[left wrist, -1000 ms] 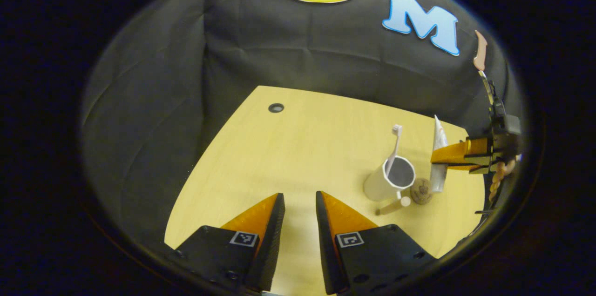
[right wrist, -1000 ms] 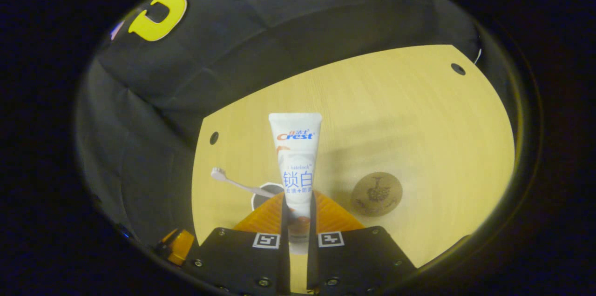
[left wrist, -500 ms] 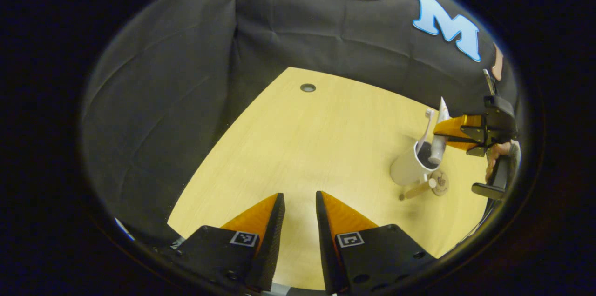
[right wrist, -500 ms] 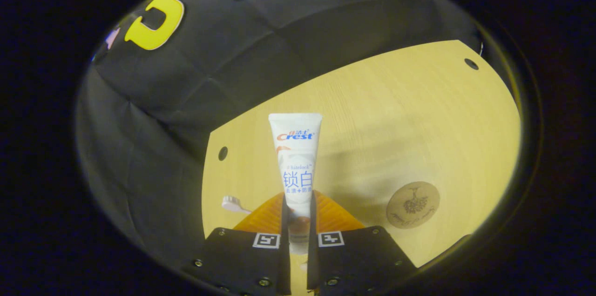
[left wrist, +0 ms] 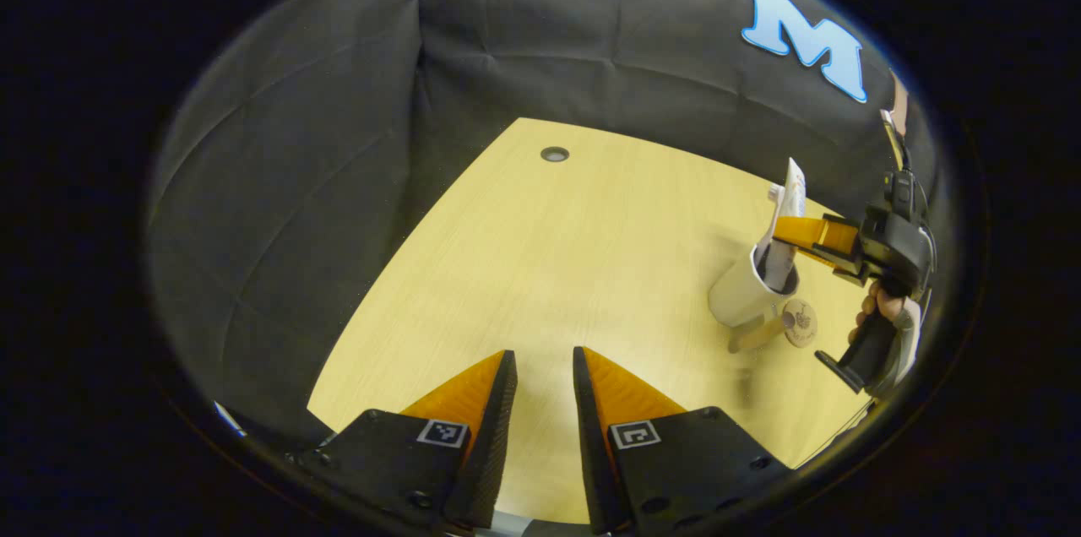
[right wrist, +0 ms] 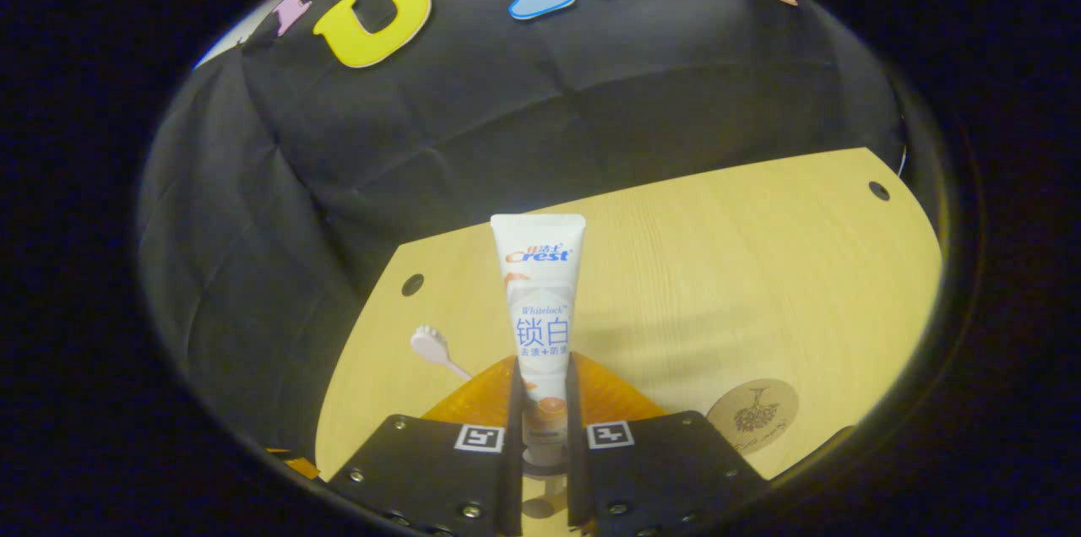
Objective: Put the toothbrush and toothpaste on the desktop into the cup, then pick up the cup and place it on the coaster on the desktop.
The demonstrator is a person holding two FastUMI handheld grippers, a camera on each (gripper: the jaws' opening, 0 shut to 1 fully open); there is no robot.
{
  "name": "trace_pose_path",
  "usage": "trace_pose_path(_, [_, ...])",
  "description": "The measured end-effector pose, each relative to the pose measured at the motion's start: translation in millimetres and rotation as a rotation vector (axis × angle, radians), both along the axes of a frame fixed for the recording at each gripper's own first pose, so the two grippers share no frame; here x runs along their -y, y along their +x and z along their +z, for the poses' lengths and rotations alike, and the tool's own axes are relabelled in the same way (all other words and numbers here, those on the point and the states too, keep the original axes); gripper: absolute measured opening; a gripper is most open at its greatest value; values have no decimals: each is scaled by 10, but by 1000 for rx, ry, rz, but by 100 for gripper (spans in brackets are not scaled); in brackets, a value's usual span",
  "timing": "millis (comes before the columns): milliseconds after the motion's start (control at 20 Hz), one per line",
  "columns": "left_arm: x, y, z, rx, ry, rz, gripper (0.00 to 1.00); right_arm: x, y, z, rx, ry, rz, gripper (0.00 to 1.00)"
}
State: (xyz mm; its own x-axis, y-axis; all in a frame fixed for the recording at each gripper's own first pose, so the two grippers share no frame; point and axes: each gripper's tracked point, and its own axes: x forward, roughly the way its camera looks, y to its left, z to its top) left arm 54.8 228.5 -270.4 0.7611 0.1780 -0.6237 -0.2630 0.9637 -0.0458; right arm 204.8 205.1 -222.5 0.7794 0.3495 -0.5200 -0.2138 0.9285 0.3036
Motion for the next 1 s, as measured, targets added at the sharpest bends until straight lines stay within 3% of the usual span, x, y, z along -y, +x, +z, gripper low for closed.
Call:
trace_pose_path(100, [21,4,-11,-5,3,-9,47,27,-19,4,12,4,1,36])
trace_pose_path(200, [62,33,-31,-3,3,-22,47,60,-9,80,22,17,-10,46])
trace_pose_path(450, [338,175,-21,6,-9,-78,47,225,-191,311,47,47,-20,57])
trace_pose_path(750, [959,412,-22,-11,-43,-187,47,567,-415,801,122,120,-44,60])
trace_pose_path(1000, [1532,596,5,-24,-74,-308,47,1082,-480,997,153,145,-124,60])
